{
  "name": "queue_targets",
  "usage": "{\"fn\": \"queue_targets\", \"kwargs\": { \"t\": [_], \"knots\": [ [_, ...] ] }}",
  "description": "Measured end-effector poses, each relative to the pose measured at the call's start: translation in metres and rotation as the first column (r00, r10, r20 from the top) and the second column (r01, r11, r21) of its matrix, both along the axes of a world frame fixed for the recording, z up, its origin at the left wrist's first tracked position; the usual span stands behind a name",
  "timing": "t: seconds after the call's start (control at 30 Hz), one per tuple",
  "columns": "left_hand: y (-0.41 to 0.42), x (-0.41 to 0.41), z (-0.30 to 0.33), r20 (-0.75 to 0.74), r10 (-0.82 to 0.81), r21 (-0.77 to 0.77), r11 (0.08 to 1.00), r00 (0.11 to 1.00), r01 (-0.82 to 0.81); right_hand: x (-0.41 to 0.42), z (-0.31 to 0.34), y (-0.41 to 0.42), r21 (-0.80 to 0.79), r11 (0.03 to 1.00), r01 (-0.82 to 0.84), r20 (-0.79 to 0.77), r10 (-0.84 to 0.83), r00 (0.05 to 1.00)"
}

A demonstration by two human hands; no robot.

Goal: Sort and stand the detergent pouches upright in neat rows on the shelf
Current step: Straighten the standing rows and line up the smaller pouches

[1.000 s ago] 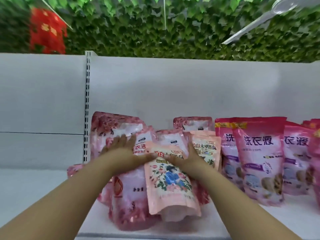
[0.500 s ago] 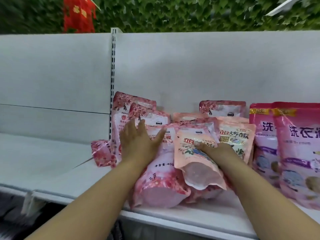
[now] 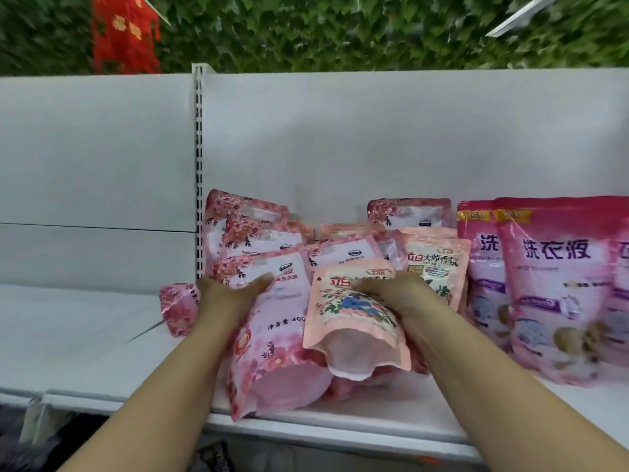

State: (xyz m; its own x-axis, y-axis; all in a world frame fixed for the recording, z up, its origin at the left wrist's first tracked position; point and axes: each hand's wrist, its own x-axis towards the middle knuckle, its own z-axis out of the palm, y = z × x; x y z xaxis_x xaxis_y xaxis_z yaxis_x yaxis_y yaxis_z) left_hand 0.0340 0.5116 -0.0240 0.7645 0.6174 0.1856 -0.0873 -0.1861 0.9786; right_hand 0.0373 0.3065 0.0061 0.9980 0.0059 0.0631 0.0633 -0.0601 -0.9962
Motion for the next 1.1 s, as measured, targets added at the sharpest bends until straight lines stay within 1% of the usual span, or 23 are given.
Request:
{"fn": "queue_targets", "kwargs": {
  "t": [0.03, 0.1, 0.17, 0.23, 0.3, 0.33, 0.37, 0.4, 0.43, 0.5, 0.53, 0.57, 0.6, 0.67, 0.73, 0.8, 0.87, 0.9, 0.97, 1.0, 1.03, 1.07, 1.1],
  "knots": [
    [0.001, -0.002, -0.001, 0.052, -0.011, -0.027, 1.0, 0.999, 0.013, 0.0, 0.0, 0.003, 0.066, 0.998, 0.006, 0.037, -0.009, 0.999],
    [-0.001, -0.011, 0.003, 0.174, 0.009, 0.003, 1.0, 0.985, -0.01, -0.002, 0.001, 0.01, 0.154, 0.988, 0.013, 0.149, -0.036, 0.988],
    [0.001, -0.025, 0.018, 0.328, 0.071, 0.082, 0.991, 0.942, -0.103, -0.006, 0.004, 0.018, 0.189, 0.982, 0.004, 0.284, -0.058, 0.957],
    [0.009, -0.04, 0.036, 0.482, 0.134, 0.145, 0.963, 0.866, -0.229, -0.011, 0.008, 0.028, 0.297, 0.954, -0.041, 0.379, -0.078, 0.922],
    [0.018, -0.055, 0.043, 0.582, 0.161, 0.194, 0.924, 0.797, -0.328, -0.014, 0.005, 0.044, 0.446, 0.891, -0.079, 0.391, -0.115, 0.913],
    [0.022, -0.061, 0.042, 0.604, 0.17, 0.219, 0.904, 0.779, -0.368, -0.014, 0.001, 0.055, 0.502, 0.862, -0.073, 0.374, -0.14, 0.917],
    [0.025, -0.063, 0.037, 0.613, 0.177, 0.235, 0.889, 0.77, -0.392, -0.012, -0.004, 0.065, 0.518, 0.853, -0.055, 0.367, -0.164, 0.916],
    [0.027, -0.064, 0.032, 0.614, 0.196, 0.225, 0.885, 0.764, -0.407, -0.011, -0.009, 0.076, 0.481, 0.876, -0.033, 0.382, -0.176, 0.907],
    [0.03, -0.064, 0.027, 0.604, 0.214, 0.203, 0.89, 0.768, -0.408, -0.01, -0.015, 0.085, 0.397, 0.918, -0.026, 0.429, -0.16, 0.889],
    [0.037, -0.058, 0.019, 0.565, 0.242, 0.141, 0.914, 0.789, -0.381, -0.015, -0.02, 0.097, 0.151, 0.988, -0.042, 0.549, -0.048, 0.834],
    [0.041, -0.055, 0.016, 0.542, 0.24, 0.103, 0.932, 0.806, -0.346, -0.017, -0.019, 0.1, 0.05, 0.998, -0.047, 0.582, 0.008, 0.813],
    [0.046, -0.051, 0.013, 0.515, 0.23, 0.06, 0.951, 0.826, -0.303, -0.017, -0.019, 0.101, -0.014, 0.999, -0.046, 0.595, 0.045, 0.802],
    [0.049, -0.049, 0.009, 0.485, 0.21, 0.017, 0.968, 0.849, -0.249, -0.018, -0.018, 0.1, -0.045, 0.998, -0.043, 0.596, 0.062, 0.801],
    [0.05, -0.048, 0.005, 0.421, 0.102, -0.028, 0.995, 0.901, -0.099, -0.016, -0.021, 0.096, -0.043, 0.998, -0.048, 0.577, 0.064, 0.814],
    [0.046, -0.052, 0.007, 0.38, -0.064, -0.002, 0.998, 0.923, 0.069, -0.013, -0.024, 0.089, 0.006, 0.999, -0.034, 0.548, 0.025, 0.836],
    [0.045, -0.059, 0.009, 0.329, -0.207, 0.088, 0.978, 0.921, 0.188, -0.012, -0.023, 0.081, 0.032, 0.999, 0.009, 0.567, -0.025, 0.823],
    [0.051, -0.063, 0.005, 0.241, -0.293, 0.199, 0.948, 0.925, 0.248, -0.011, -0.017, 0.071, 0.007, 0.995, 0.099, 0.656, -0.079, 0.751],
    [0.056, -0.067, 0.001, 0.2, -0.314, 0.22, 0.938, 0.928, 0.269, -0.009, -0.014, 0.065, 0.009, 0.991, 0.136, 0.7, -0.103, 0.707],
    [0.07, -0.074, -0.01, 0.15, -0.31, 0.183, 0.942, 0.939, 0.282, -0.012, -0.008, 0.053, 0.045, 0.981, 0.188, 0.767, -0.155, 0.622],
    [0.072, -0.078, -0.013, 0.139, -0.3, 0.16, 0.947, 0.944, 0.277, -0.016, -0.008, 0.048, 0.05, 0.979, 0.199, 0.785, -0.161, 0.599],
    [0.076, -0.078, -0.016, 0.137, -0.295, 0.165, 0.948, 0.946, 0.272, -0.022, -0.008, 0.046, 0.026, 0.985, 0.173, 0.787, -0.127, 0.604],
    [0.078, -0.079, -0.018, 0.156, -0.287, 0.169, 0.951, 0.945, 0.261, -0.028, -0.011, 0.049, -0.042, 0.992, 0.122, 0.771, -0.045, 0.635],
    [0.076, -0.08, -0.018, 0.164, -0.276, 0.168, 0.954, 0.947, 0.249, -0.035, -0.016, 0.053, -0.145, 0.986, 0.08, 0.744, 0.055, 0.666]
  ]
}}
